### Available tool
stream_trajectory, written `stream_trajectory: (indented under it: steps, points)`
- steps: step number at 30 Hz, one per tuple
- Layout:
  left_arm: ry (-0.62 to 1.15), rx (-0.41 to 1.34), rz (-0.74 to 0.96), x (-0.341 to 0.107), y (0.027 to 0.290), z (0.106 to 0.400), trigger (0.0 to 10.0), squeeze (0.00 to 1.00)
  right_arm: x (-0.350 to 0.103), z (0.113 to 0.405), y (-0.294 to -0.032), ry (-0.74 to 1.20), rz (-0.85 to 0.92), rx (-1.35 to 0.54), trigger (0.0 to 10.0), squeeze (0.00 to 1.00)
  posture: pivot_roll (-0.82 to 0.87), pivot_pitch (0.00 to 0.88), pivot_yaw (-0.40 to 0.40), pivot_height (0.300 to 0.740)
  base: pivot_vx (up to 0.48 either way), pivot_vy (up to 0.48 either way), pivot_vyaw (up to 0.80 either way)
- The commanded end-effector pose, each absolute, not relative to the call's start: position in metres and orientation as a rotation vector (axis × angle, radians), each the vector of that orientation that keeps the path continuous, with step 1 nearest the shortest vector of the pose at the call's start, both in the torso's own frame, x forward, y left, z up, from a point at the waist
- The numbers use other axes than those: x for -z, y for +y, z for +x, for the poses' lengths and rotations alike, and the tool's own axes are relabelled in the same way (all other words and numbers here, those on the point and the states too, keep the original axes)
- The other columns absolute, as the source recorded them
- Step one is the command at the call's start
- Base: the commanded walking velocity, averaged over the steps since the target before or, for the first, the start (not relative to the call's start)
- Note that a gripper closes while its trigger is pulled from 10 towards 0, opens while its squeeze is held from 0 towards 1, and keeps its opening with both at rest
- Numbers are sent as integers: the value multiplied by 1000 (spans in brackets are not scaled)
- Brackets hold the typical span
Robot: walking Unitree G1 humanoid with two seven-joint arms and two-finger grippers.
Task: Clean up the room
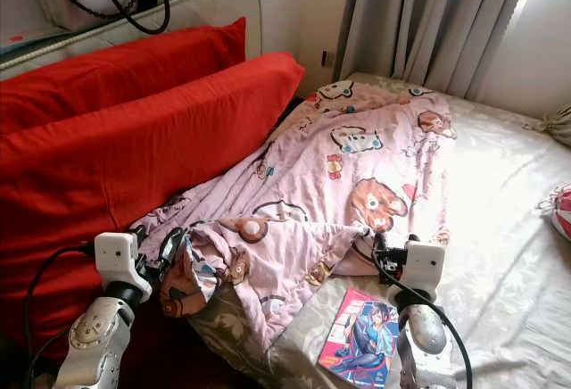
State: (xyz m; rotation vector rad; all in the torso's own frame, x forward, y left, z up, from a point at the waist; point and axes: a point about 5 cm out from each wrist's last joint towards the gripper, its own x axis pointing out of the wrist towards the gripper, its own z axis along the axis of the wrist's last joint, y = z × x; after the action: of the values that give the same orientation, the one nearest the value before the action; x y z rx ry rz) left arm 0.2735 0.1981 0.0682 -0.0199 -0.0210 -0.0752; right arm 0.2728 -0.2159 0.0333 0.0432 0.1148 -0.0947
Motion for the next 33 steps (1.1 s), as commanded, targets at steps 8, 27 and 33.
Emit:
stream_trajectory:
  steps: [8, 27, 33]
  points:
    - [-24, 67, -12, -69, 200, 271, 10000, 0, -33, 274, -217, 131, 25, 84, 10000, 0, 76, 33, -48, 671, 0, 0, 0]
    - [-19, 66, -15, -67, 199, 270, 10000, 0, -29, 272, -214, 153, 23, 50, 10000, 0, 74, 35, -51, 661, 0, 0, 0]
    - [-19, 68, -14, -68, 199, 270, 10000, 0, -30, 271, -210, 131, 27, 32, 10000, 0, 75, 41, -52, 642, 0, 0, 0]
